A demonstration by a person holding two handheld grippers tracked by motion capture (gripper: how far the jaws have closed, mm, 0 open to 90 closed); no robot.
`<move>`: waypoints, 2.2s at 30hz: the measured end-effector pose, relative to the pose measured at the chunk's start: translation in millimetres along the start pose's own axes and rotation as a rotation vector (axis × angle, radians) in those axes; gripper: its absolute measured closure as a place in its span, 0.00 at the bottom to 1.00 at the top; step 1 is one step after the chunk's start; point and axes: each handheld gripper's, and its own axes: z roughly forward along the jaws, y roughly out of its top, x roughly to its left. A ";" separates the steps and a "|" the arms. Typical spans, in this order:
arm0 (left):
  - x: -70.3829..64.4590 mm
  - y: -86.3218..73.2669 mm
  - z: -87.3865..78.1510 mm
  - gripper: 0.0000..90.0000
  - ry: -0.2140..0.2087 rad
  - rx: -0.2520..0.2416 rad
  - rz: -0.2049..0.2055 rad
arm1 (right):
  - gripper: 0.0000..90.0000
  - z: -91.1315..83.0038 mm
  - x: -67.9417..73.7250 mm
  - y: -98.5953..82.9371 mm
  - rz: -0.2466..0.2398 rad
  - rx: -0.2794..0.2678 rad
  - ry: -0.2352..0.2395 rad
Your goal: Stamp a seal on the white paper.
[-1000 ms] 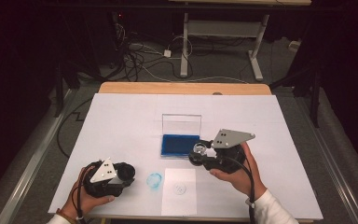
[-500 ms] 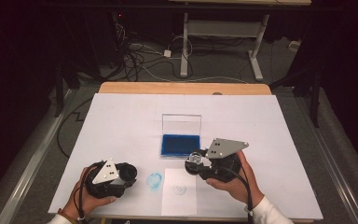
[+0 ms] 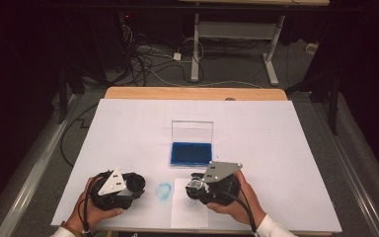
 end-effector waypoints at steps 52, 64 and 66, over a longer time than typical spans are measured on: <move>-0.2 1.1 -2.7 0.41 0.002 -0.008 0.000 | 0.63 38.0 8.0 -27.5 0.044 0.042 0.037; -0.8 1.2 -2.0 0.41 -0.001 -0.005 0.002 | 0.63 38.1 8.8 -28.2 0.049 0.041 0.033; -0.9 1.2 -1.8 0.41 -0.002 -0.004 0.002 | 0.63 38.0 8.9 -28.1 0.045 0.042 0.032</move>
